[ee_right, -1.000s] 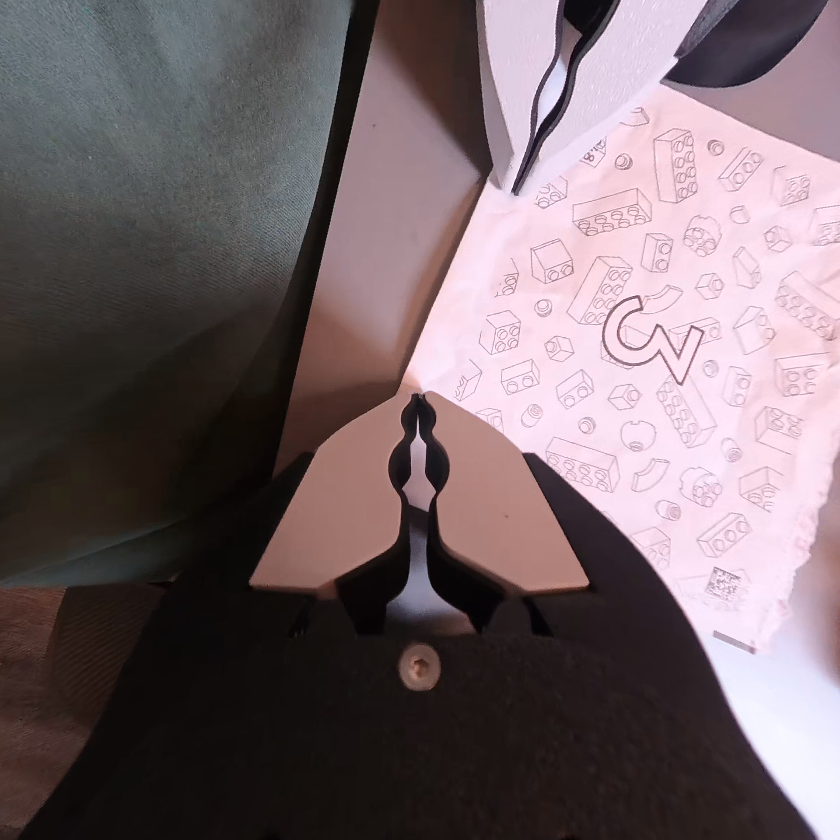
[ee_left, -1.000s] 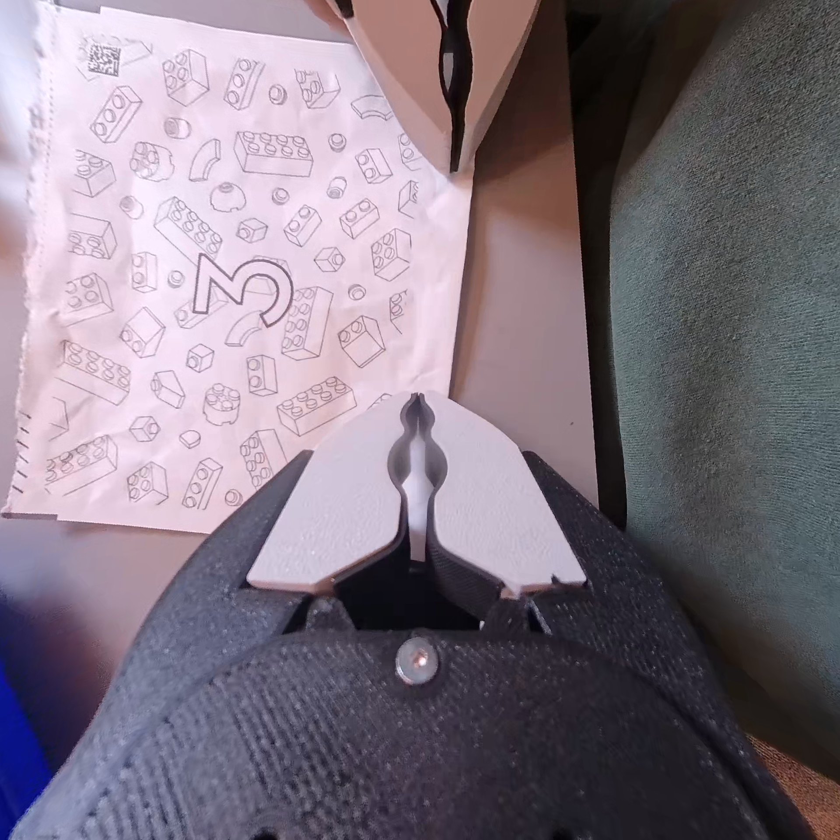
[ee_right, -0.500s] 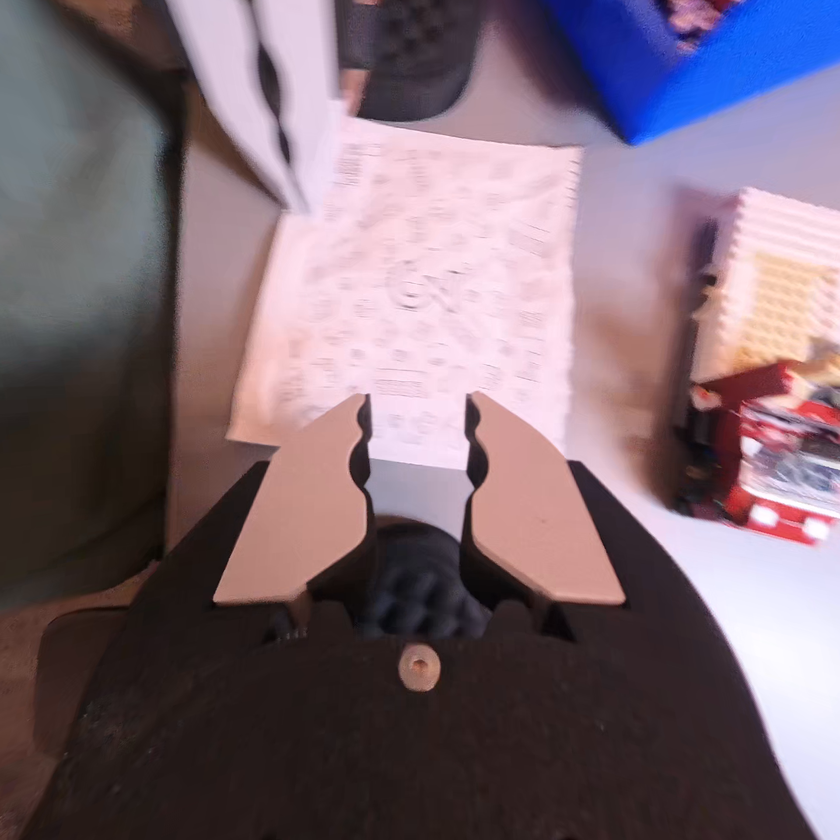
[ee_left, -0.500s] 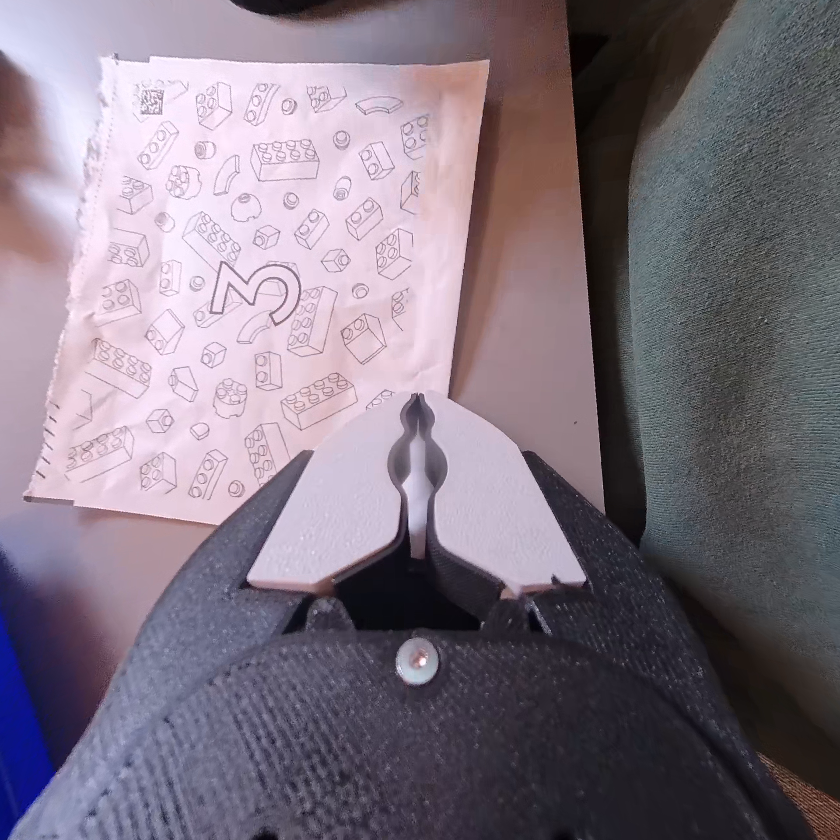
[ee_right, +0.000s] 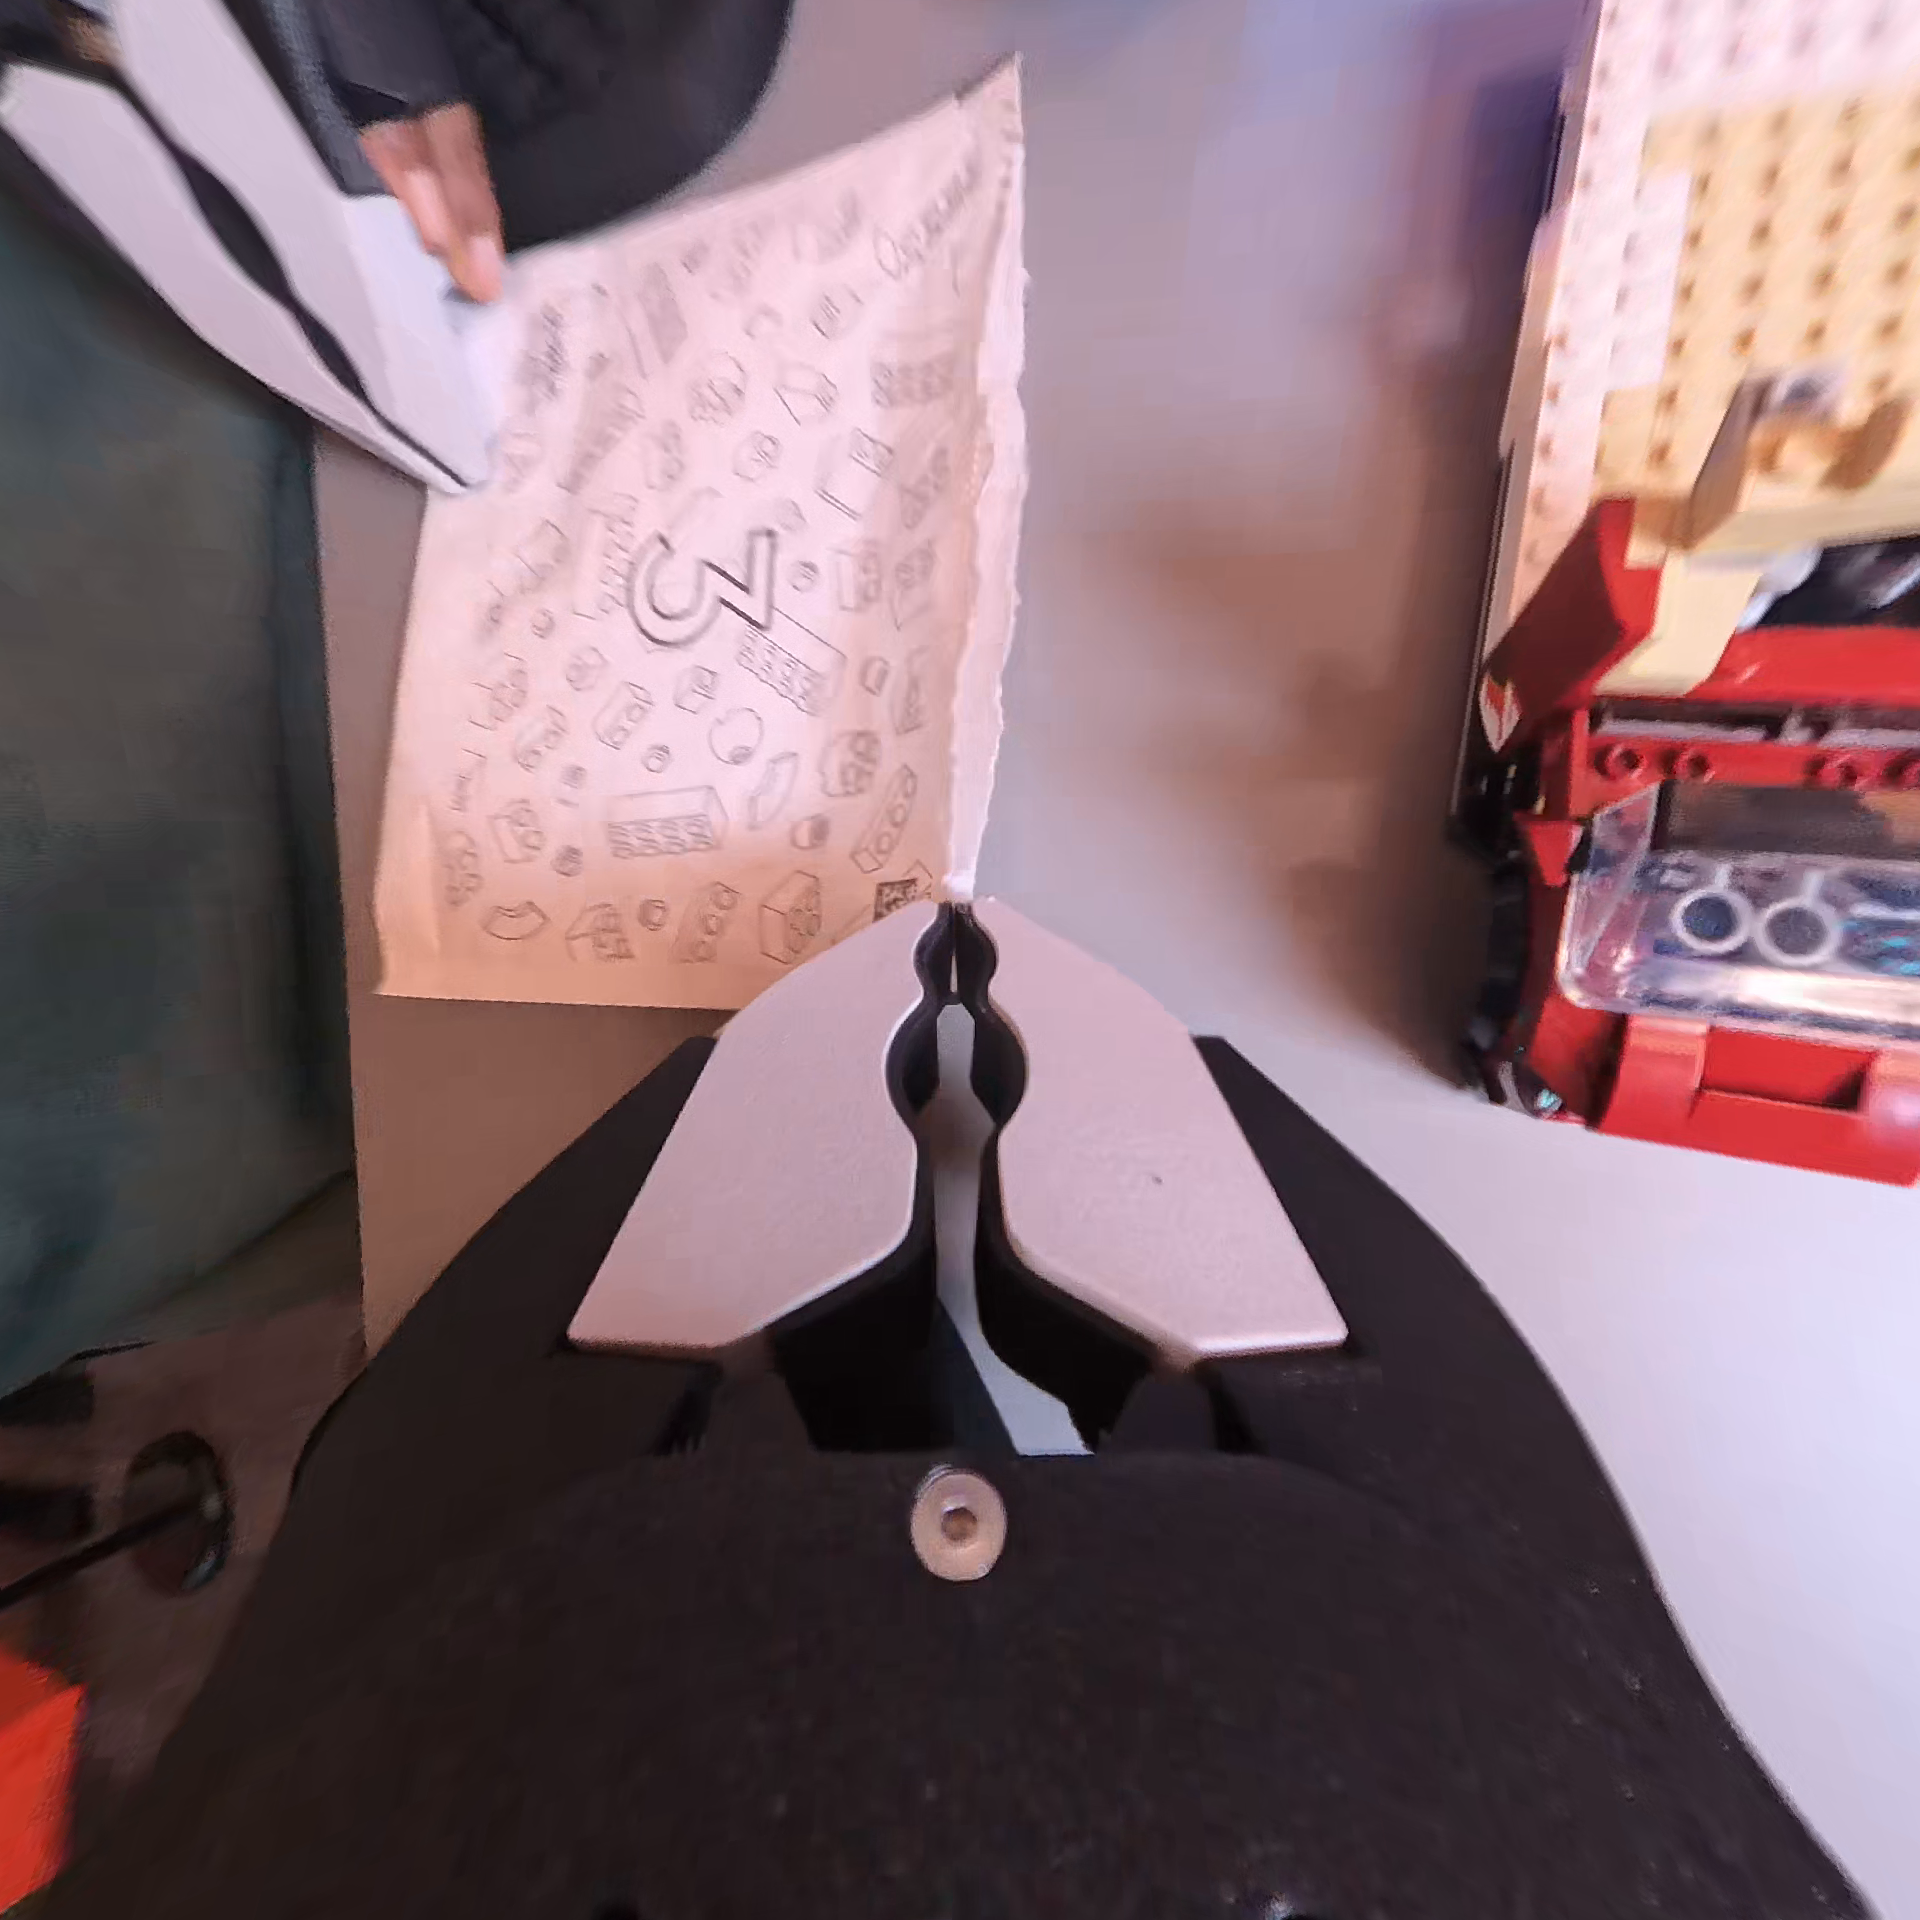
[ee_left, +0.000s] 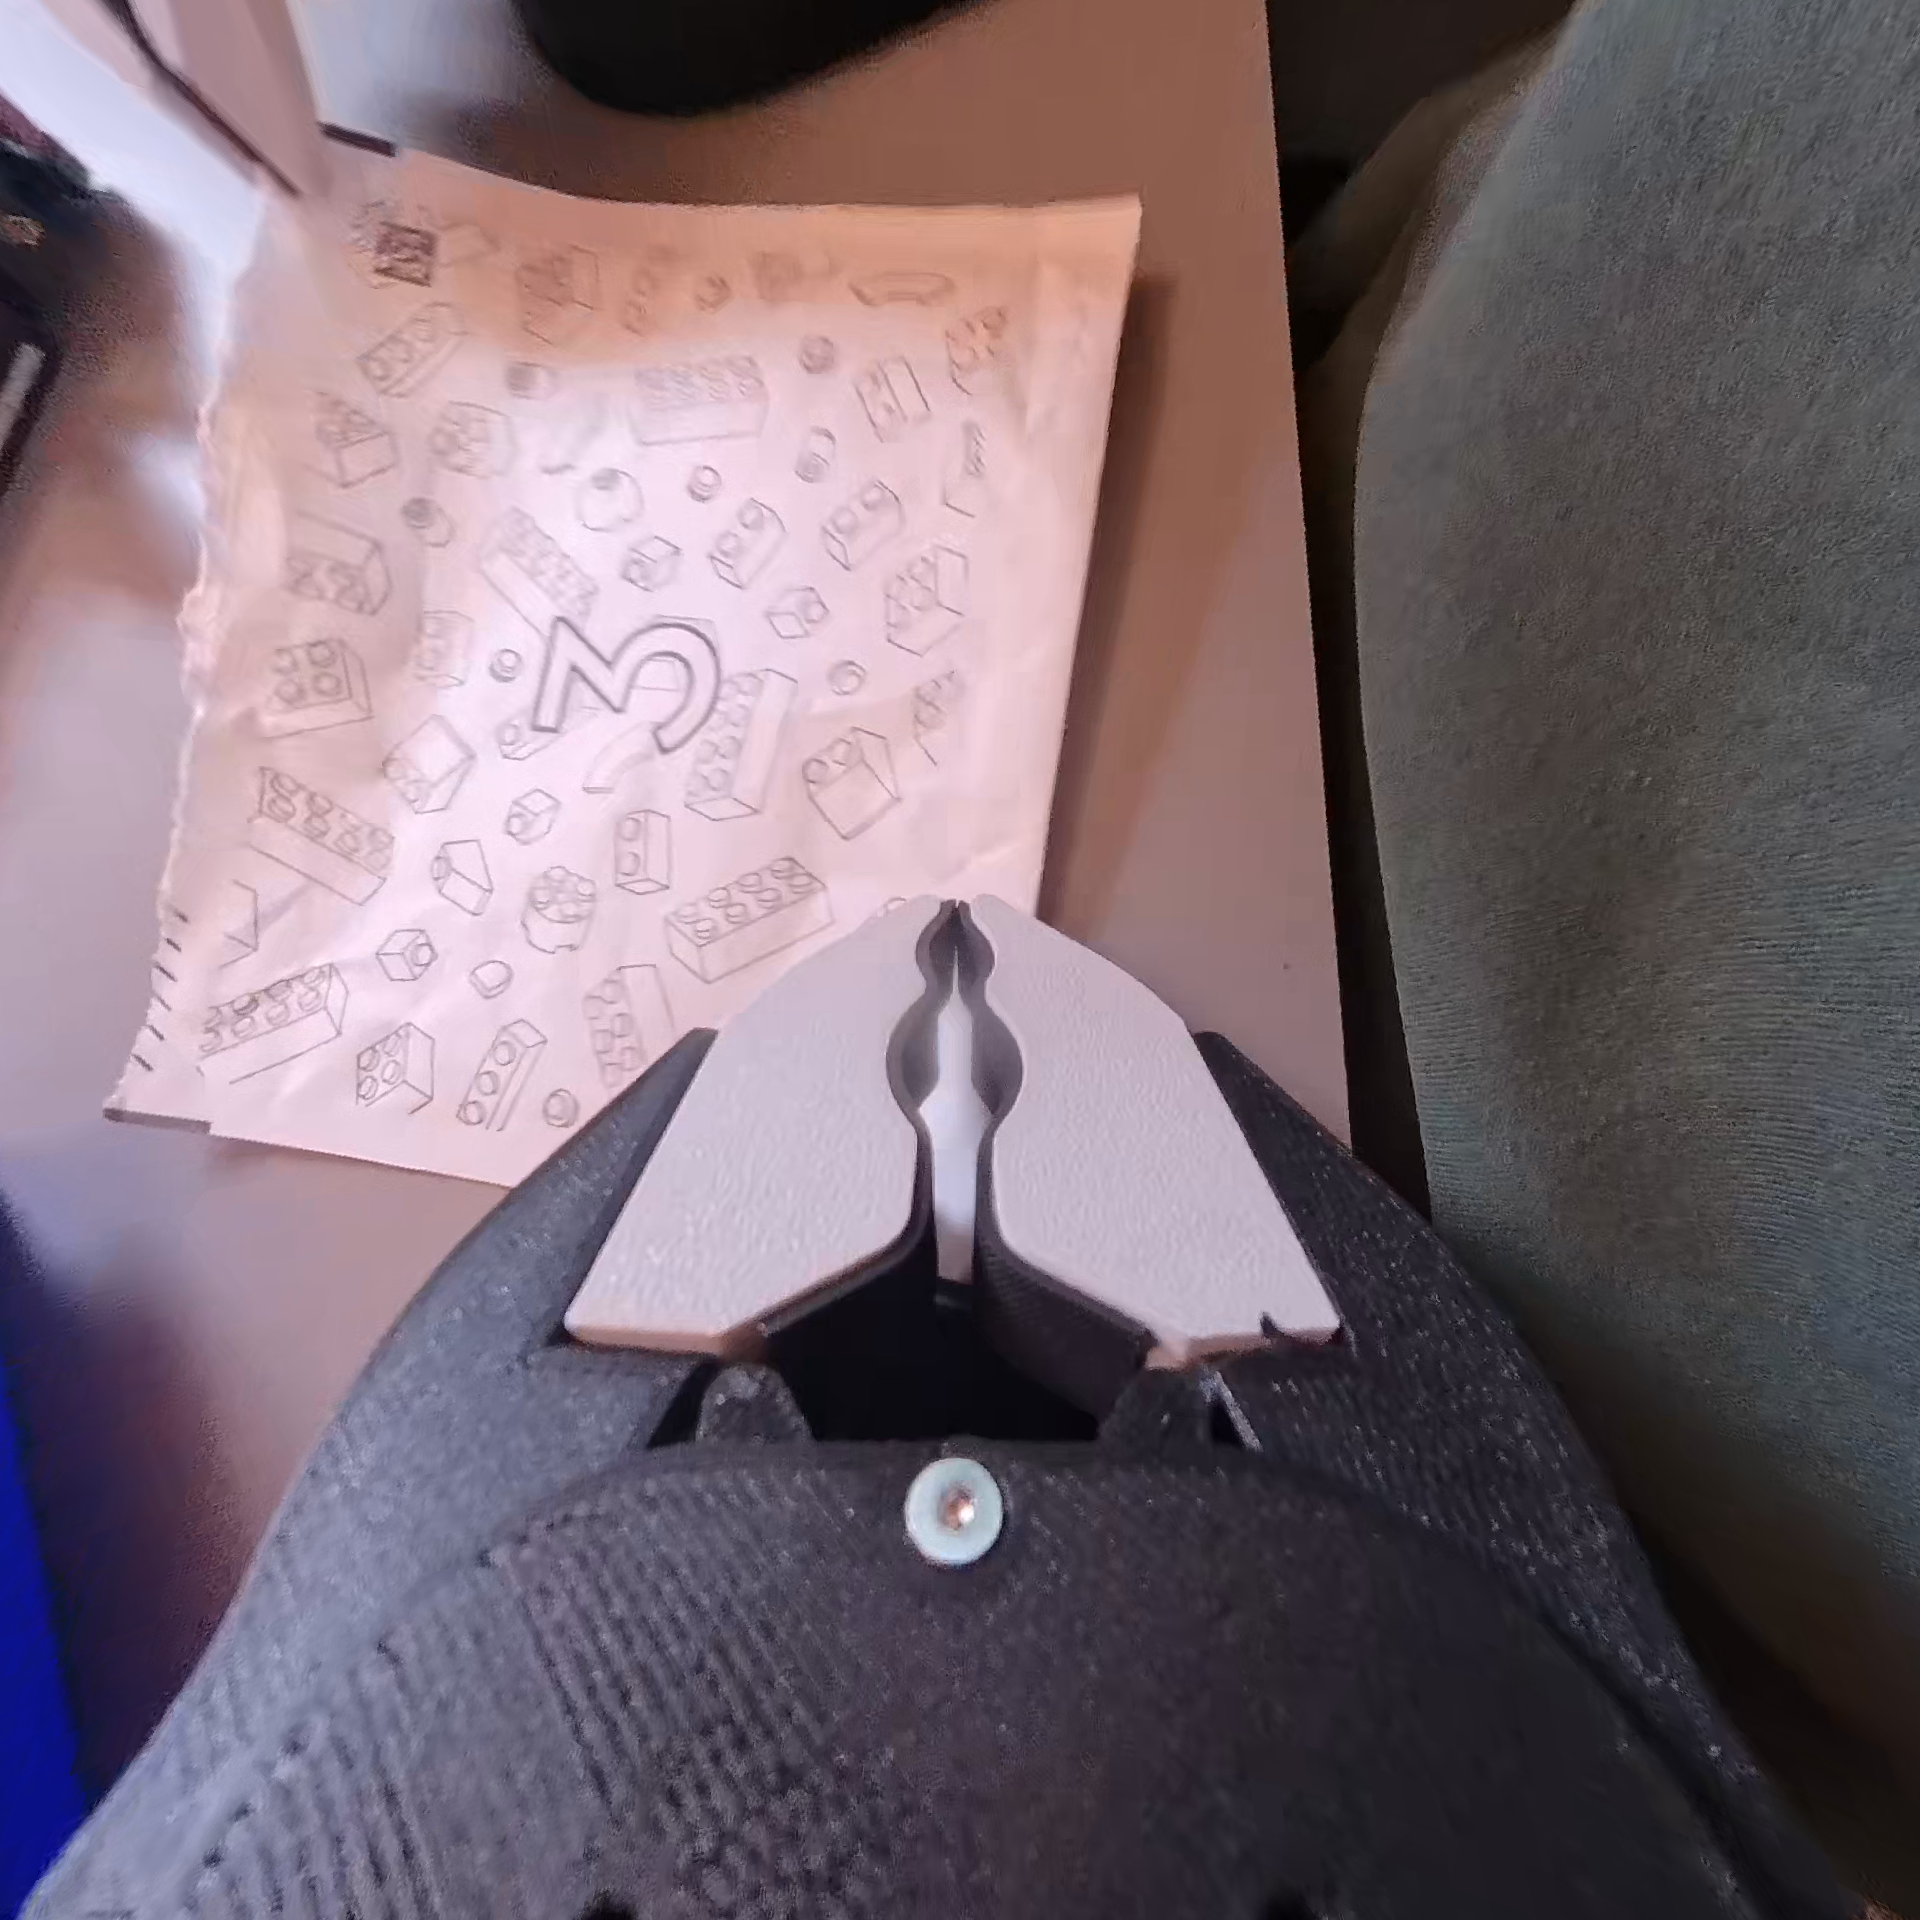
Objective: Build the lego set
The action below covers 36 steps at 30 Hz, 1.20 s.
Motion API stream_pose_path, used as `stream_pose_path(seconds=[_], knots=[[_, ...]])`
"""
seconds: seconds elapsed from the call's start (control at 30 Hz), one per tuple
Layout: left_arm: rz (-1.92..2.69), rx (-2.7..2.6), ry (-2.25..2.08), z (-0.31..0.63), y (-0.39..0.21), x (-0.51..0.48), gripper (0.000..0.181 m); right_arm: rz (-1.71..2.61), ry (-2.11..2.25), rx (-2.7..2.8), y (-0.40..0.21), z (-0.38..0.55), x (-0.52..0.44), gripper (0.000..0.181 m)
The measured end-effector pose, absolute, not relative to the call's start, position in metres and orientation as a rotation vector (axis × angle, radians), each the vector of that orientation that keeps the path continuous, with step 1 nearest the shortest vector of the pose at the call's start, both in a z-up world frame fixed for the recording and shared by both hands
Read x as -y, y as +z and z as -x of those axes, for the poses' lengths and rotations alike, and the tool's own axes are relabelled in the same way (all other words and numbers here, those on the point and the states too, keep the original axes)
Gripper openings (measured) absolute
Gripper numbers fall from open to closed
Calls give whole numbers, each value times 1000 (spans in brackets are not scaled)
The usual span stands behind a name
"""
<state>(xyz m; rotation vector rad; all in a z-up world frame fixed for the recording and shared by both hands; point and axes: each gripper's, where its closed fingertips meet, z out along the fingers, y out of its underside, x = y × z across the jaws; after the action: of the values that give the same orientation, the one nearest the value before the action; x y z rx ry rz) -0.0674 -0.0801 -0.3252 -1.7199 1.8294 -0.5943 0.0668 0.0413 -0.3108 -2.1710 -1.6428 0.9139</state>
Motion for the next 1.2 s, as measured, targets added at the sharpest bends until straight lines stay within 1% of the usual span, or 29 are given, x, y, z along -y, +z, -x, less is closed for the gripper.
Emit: stream_pose_path(seconds=[0.1, 0.27, 0.3, 0.33, 0.37, 0.43, 0.47, 0.5, 0.53, 0.57, 0.6, 0.7, 0.73, 0.77, 0.8, 0.83, 0.97, 1.1, 1.17, 1.2], knots=[[1706, -1582, -830, 66, -288, 60, 0, 1996, 840, 1666, -281, -65, -36, 0], [1670, -1102, -1000, 96, -223, -14, 1, 1762, 669, 1656, -226, -70, -27, 0], [1639, -1056, -1041, 98, -213, -22, 47, 1740, 631, 1655, -217, -72, -25, 0], [1649, -1039, -1092, 98, -209, -25, 58, 1716, 585, 1653, -209, -74, -24, 0], [1641, -1032, -1166, 94, -203, -24, 64, 1688, 549, 1650, -202, -74, -23, 0], [1602, -1068, -1189, 81, -197, -22, 68, 1634, 506, 1642, -187, -73, -20, 0], [1581, -1100, -1119, 75, -197, -26, 64, 1601, 474, 1642, -180, -72, -19, 0], [1550, -1121, -1058, 70, -194, -29, 54, 1575, 440, 1646, -175, -72, -19, 0], [1519, -1147, -1051, 65, -190, -27, 38, 1556, 408, 1645, -171, -72, -19, 0], [1485, -1172, -1071, 61, -183, -24, 14, 1545, 383, 1641, -167, -73, -20, 0], [1456, -1179, -1072, 59, -177, -23, 0, 1540, 368, 1631, -165, -75, -20, 0], [1400, -1192, -1063, 56, -169, -23, 0, 1516, 411, 1539, -155, -79, -21, 1], [1380, -1186, -1065, 56, -167, -23, 0, 1517, 446, 1498, -154, -80, -22, 9], [1364, -1171, -1051, 56, -166, -24, 0, 1524, 487, 1459, -154, -82, -24, 22], [1349, -1165, -1039, 57, -166, -26, 0, 1534, 533, 1428, -156, -83, -25, 32], [1328, -1158, -1041, 57, -165, -26, 0, 1541, 577, 1399, -159, -83, -26, 38], [1281, -1156, -1103, 54, -167, -22, 0, 1541, 664, 1285, -165, -78, -42, 47], [1261, -1132, -1184, 56, -166, -20, 0, 1563, 723, 1274, -174, -73, -53, 51], [1242, -1120, -1223, 58, -165, -18, 0, 1570, 789, 1254, -175, -69, -56, 49], [1244, -1107, -1230, 59, -165, -20, 0, 1561, 841, 1260, -175, -66, -53, 33]])
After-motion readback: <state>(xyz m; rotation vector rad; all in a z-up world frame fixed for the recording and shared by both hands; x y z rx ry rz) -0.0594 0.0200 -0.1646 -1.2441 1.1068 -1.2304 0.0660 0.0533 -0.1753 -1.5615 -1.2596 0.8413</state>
